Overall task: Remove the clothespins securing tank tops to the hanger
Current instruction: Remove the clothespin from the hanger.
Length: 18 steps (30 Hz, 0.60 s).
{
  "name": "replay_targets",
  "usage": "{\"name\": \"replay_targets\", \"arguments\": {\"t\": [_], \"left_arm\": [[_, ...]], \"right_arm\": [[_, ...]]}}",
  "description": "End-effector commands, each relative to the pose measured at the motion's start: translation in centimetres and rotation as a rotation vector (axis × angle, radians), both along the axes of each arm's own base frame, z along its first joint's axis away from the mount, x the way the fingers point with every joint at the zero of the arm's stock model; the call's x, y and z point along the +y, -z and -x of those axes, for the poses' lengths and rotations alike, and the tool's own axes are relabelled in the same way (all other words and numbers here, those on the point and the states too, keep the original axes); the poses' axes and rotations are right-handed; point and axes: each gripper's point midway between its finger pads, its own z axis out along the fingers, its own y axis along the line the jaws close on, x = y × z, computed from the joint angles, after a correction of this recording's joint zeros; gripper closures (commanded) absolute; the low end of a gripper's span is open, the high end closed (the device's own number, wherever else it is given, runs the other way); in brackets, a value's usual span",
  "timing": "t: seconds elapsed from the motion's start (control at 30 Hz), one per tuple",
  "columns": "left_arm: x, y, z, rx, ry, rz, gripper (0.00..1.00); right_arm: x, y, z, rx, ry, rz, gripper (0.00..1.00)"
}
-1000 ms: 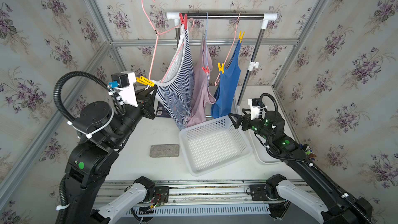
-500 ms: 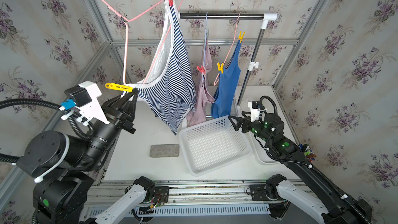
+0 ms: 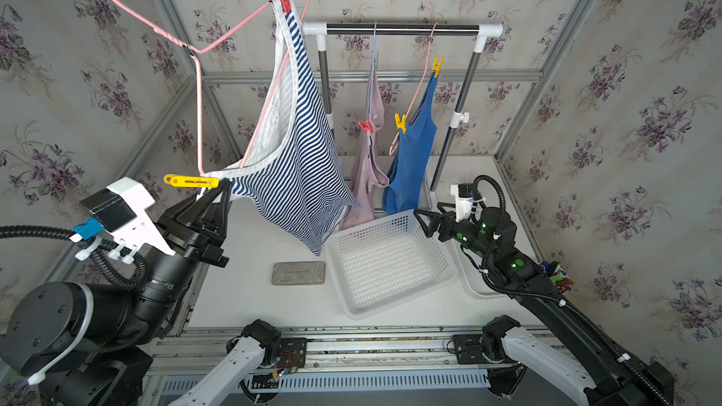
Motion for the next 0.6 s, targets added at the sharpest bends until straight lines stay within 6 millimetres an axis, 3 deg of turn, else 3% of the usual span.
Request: {"name": "replay_targets", "arguments": {"t": [0.0, 0.17, 0.57], "left_arm": [[-2.2, -1.2, 1.5, -0.076, 0.139, -0.035, 1.0], [-4.9, -1.0, 2.4, -0.082, 0.307, -0.082, 1.0], [-4.9, -1.1, 3.5, -0.098, 0.337, -0.075, 1.0]], "right_arm": [[0.0, -0.9, 0.0, -0.022, 0.003, -0.029, 0.0], [0.0, -0.6, 0.1, -0.011, 0.006, -0.035, 0.0], [-0.9, -0.8, 0.3, -0.019, 0.042, -0.022, 0.0]]}}
